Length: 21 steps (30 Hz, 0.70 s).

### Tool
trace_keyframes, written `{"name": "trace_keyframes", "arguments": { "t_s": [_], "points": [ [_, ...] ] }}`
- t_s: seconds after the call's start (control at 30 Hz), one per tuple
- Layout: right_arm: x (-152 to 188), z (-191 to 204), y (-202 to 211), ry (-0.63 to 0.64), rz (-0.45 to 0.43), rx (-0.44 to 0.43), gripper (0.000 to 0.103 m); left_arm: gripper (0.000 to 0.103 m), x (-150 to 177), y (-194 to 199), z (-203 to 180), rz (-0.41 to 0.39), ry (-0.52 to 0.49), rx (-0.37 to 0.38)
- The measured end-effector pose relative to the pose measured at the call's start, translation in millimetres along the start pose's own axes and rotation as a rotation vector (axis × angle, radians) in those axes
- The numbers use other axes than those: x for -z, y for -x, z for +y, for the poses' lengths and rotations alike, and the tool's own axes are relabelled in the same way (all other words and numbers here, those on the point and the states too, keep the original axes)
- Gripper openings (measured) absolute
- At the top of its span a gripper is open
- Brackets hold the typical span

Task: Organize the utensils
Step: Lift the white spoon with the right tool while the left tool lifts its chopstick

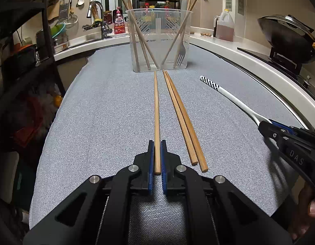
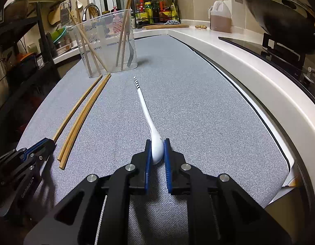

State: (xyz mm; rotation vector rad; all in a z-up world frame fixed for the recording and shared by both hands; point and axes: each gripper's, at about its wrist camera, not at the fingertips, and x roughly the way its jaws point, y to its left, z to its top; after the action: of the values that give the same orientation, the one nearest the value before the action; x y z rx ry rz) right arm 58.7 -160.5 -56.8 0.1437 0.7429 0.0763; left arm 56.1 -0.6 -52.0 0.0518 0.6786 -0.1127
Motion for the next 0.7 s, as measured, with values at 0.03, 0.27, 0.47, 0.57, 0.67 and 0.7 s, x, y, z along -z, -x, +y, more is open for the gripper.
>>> {"name": "trace_keyframes", "arguments": {
  "t_s": [0.03, 0.27, 0.47, 0.57, 0.67, 0.7],
  "points": [
    [0.2, 0.0, 0.2, 0.0, 0.0, 0.0, 0.012, 0.006, -0.1, 0.0, 0.2, 0.0, 0.0, 0.0],
    [-0.5, -1.2, 0.7, -0.002, 0.0, -0.01, 0.012, 0.006, -0.2, 0.5, 0.5, 0.0, 0.006, 0.003],
    [-6.6, -6.9, 9.6, -0.017, -0.015, -0.016, 0.011, 0.006, -3.2, 10.4, -1.4, -0.03, -0.009, 0.002],
    [-12.0, -6.6, 23.4, -0.004, -0.053, -0.013, 0.011, 0.006, -5.4, 20.2, -2.1, -0.058, -0.021, -0.002],
    [-17.8, -7.9, 36.7, 0.007, -0.087, -0.009, 0.011, 0.006, -8.8, 33.8, -2.0, -0.1, -0.017, -0.003],
    [-20.1, -8.4, 41.8, 0.013, -0.1, -0.005, 0.011, 0.006, -9.2, 37.6, -1.9, -0.11, -0.012, -0.001]
  ]
}}
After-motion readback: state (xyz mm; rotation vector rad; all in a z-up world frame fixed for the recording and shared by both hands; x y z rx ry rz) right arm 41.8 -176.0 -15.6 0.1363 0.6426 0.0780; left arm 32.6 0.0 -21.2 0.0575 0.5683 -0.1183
